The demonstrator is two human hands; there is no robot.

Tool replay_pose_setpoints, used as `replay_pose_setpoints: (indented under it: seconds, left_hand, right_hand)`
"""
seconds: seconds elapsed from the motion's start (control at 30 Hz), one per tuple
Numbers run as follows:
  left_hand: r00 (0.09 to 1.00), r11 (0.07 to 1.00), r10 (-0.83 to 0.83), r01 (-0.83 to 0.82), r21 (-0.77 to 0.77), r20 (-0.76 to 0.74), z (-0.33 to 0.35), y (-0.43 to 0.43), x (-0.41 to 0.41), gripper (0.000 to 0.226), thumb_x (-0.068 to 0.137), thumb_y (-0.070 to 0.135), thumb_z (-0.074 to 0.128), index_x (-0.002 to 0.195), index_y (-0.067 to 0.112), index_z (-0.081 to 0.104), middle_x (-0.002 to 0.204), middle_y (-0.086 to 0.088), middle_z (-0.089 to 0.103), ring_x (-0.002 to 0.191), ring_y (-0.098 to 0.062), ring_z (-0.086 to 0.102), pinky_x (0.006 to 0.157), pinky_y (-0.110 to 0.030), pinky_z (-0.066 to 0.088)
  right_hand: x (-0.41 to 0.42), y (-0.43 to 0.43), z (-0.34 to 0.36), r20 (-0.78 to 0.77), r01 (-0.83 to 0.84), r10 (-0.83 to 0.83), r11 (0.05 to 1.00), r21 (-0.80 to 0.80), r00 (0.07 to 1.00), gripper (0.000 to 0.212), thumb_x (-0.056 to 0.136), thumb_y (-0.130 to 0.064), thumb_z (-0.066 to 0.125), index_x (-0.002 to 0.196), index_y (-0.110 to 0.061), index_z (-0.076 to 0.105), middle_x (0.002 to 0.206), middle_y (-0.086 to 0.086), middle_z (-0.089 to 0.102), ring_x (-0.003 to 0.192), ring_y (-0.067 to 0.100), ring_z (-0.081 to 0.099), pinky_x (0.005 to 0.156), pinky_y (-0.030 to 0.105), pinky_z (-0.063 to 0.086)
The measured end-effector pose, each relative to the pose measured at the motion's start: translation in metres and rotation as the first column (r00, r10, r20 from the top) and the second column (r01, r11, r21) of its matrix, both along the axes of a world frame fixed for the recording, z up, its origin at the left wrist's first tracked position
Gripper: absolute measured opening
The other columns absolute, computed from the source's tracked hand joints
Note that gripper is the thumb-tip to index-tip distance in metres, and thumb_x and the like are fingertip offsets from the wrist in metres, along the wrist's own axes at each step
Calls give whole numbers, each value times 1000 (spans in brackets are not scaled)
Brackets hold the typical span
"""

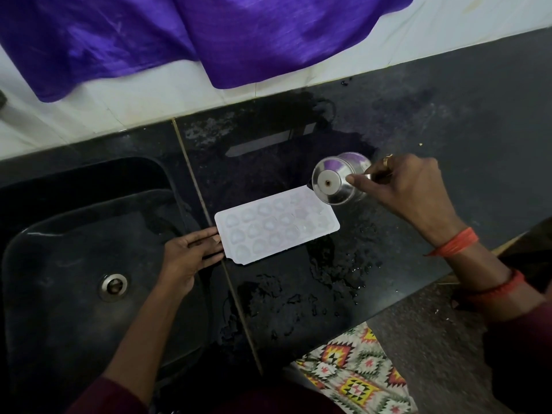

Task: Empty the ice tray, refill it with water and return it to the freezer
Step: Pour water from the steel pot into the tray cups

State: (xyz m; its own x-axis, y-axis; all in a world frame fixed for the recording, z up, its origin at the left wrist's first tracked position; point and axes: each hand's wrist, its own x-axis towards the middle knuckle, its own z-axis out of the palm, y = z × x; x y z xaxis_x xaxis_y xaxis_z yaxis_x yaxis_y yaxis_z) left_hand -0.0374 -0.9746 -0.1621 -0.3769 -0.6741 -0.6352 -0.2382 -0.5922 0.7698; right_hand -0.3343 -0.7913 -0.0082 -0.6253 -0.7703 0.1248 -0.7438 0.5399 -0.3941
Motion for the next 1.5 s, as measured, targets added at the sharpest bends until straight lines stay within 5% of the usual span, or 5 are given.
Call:
replay_pose_setpoints:
  seconds: [0.2,0.53,1.5]
  left_hand:
    - [1000,1000,13,-13,-1,-7,3,0,-1,21,91,1,68,112,3,71,82,-2,79,74,-11,76,59,-21,59]
    - [1000,1000,17,-17,-10,-2,2,1,-1,19,92,0,67,111,4,72,88,-4,78,75,-11,77,62,-22,61]
    - [999,1000,25,-25,-4,-26,0,0,-1,16,92,1,67,106,7,73,91,-7,78,75,-12,77,60,-22,59]
  right_hand:
    - [3,-6,-1,-32,-6,6,1000,-1,999,35,83,-51,76,85,-16,79,74,5,74,63,20,66,62,29,48]
    - [1,-10,-2,-41,10,-9,1000,21,999,37,83,-53,74,91,-18,80,78,10,75,70,26,70,69,43,58]
    - [-1,-14,3,-71,-1,0,1000,-12,997,37,83,-53,75,93,-18,79,76,9,74,69,26,69,70,43,57]
